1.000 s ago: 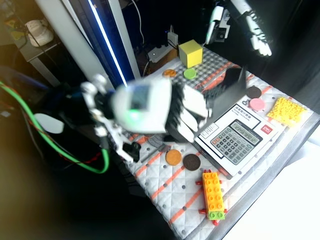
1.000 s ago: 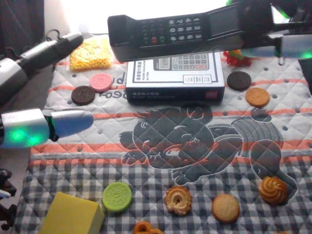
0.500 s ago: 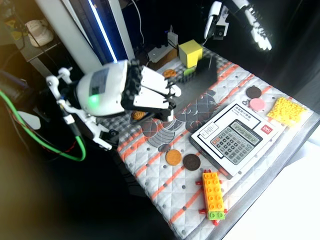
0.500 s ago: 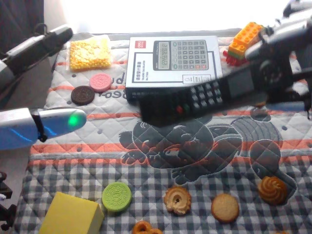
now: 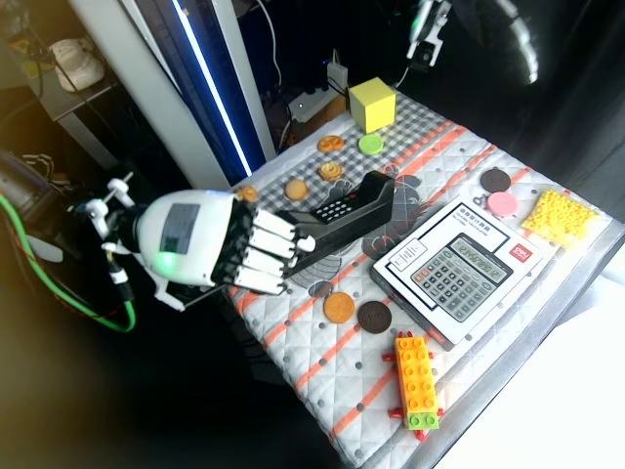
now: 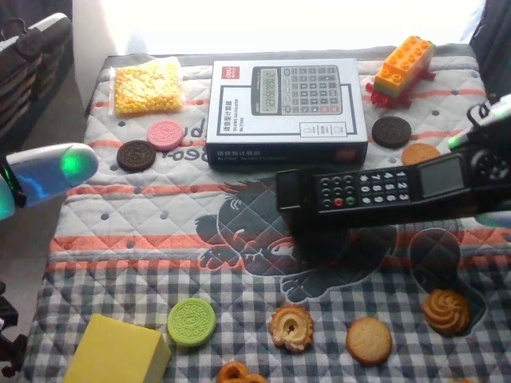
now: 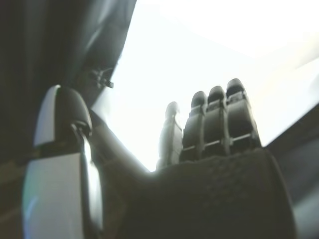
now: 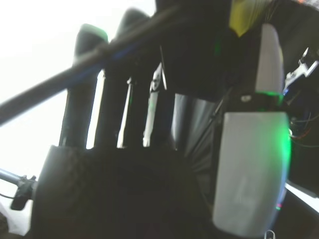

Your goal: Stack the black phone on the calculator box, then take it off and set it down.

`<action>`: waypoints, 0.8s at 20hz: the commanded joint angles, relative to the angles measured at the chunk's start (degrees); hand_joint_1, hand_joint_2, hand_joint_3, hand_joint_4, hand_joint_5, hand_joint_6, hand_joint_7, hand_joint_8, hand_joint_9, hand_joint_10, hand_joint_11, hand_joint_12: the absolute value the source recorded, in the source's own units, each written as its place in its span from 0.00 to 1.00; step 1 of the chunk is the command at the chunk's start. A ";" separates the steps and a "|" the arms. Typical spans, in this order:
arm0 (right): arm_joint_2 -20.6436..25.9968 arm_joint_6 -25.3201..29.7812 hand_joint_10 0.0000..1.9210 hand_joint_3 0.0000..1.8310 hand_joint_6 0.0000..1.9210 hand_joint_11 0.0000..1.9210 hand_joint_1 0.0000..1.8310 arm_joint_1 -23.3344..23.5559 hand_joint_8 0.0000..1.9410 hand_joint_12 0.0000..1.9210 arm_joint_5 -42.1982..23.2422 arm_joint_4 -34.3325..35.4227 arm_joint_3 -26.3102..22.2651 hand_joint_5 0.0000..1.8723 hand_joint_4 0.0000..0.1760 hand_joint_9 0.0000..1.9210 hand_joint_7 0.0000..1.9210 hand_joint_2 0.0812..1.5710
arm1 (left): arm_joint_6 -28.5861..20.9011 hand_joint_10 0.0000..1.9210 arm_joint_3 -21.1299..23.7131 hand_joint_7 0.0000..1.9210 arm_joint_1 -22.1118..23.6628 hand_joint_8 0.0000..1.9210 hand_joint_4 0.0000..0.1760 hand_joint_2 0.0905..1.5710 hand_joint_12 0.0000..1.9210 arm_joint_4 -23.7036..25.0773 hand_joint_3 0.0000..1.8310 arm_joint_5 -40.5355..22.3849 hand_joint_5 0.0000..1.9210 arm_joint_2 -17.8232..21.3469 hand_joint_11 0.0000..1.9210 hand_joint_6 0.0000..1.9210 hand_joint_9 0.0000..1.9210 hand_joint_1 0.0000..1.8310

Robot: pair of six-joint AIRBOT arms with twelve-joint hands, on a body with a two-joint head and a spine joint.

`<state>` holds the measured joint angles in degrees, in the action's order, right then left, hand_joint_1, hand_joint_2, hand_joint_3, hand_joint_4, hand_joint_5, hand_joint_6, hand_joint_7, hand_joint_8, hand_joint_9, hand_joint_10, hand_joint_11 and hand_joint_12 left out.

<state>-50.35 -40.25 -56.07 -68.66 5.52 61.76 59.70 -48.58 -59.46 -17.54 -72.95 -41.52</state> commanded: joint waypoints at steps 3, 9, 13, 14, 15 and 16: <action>0.27 0.72 0.48 0.00 0.24 0.43 0.70 -1.06 0.56 0.77 -5.32 1.59 0.52 0.59 0.00 0.54 0.56 0.67 | -0.70 0.00 -0.19 0.02 0.30 0.00 0.74 0.59 0.00 0.18 0.00 -7.56 0.05 0.11 0.00 0.00 0.00 0.43; -0.16 0.73 0.00 0.00 0.07 0.18 0.35 -1.92 0.01 0.15 -2.11 1.24 1.08 0.23 0.43 0.25 0.26 0.65 | -0.72 0.00 -0.34 0.02 0.21 0.00 0.78 0.59 0.00 -0.06 0.00 -7.54 0.05 0.01 0.00 0.00 0.00 0.43; -0.04 1.48 0.00 0.00 0.00 0.07 0.28 -2.60 0.00 0.03 -1.98 1.23 1.07 0.03 0.76 0.07 0.07 0.59 | -0.72 0.00 -0.32 0.02 0.14 0.00 0.89 0.59 0.00 -0.11 0.00 -7.58 0.06 -0.06 0.00 0.00 0.00 0.44; -0.04 1.51 0.00 0.00 0.00 0.06 0.27 -2.63 0.00 0.02 -1.98 1.22 1.07 0.01 0.85 0.07 0.05 0.59 | -0.72 0.00 -0.32 0.02 0.13 0.00 0.92 0.59 0.00 -0.12 0.00 -7.59 0.06 -0.09 0.00 0.00 0.00 0.43; -0.09 1.62 0.00 0.00 0.00 0.00 0.28 -2.75 0.00 0.00 -1.99 1.21 1.06 0.00 0.99 0.01 0.00 0.57 | -0.72 0.00 -0.32 0.03 0.09 0.00 0.77 0.60 0.00 -0.15 0.00 -7.59 0.05 -0.11 0.00 0.00 0.00 0.42; -0.09 1.66 0.00 0.00 0.00 0.00 0.28 -2.77 0.00 0.00 -1.99 1.21 1.06 0.00 0.99 0.01 0.00 0.57 | -0.72 0.00 -0.32 0.03 0.07 0.00 0.77 0.60 0.00 -0.16 0.00 -7.59 0.05 -0.11 0.00 0.00 0.00 0.42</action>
<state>-50.81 -39.00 -58.98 -63.57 5.74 62.59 59.68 -48.58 -59.57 -17.56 -72.95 -41.58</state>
